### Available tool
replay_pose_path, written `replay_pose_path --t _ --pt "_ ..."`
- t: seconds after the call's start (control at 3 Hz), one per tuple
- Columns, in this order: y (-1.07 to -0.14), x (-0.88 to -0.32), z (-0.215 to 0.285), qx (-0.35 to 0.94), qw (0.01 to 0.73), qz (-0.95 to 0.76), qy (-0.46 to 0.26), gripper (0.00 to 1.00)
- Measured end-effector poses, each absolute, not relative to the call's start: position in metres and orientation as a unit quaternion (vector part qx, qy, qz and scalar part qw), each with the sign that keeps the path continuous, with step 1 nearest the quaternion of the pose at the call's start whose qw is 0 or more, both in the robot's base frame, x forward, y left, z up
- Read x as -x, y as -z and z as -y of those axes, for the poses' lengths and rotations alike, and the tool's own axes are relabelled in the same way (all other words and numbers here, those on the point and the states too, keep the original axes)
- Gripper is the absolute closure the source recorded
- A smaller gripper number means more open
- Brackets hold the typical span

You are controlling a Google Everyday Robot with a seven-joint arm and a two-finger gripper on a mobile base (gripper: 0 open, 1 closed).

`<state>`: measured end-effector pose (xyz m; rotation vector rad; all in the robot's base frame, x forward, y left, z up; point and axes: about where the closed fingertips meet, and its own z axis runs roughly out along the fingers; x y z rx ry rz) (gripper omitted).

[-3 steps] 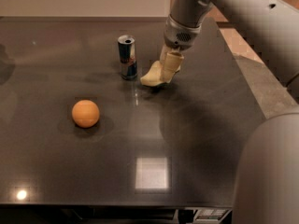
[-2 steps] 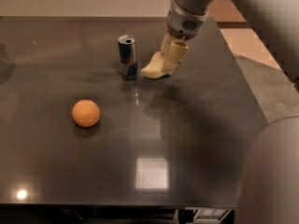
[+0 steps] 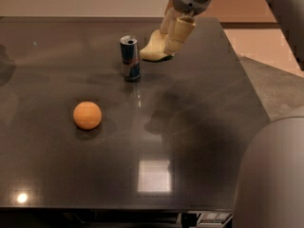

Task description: Pick sponge

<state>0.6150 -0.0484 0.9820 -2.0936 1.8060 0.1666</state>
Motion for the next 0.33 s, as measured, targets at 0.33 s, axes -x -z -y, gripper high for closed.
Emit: replay_pose_path --t 0.33 --pt "-0.9843 -0.6242 0.0432 0.739 0.202 -0.64 -0.053 1.0"
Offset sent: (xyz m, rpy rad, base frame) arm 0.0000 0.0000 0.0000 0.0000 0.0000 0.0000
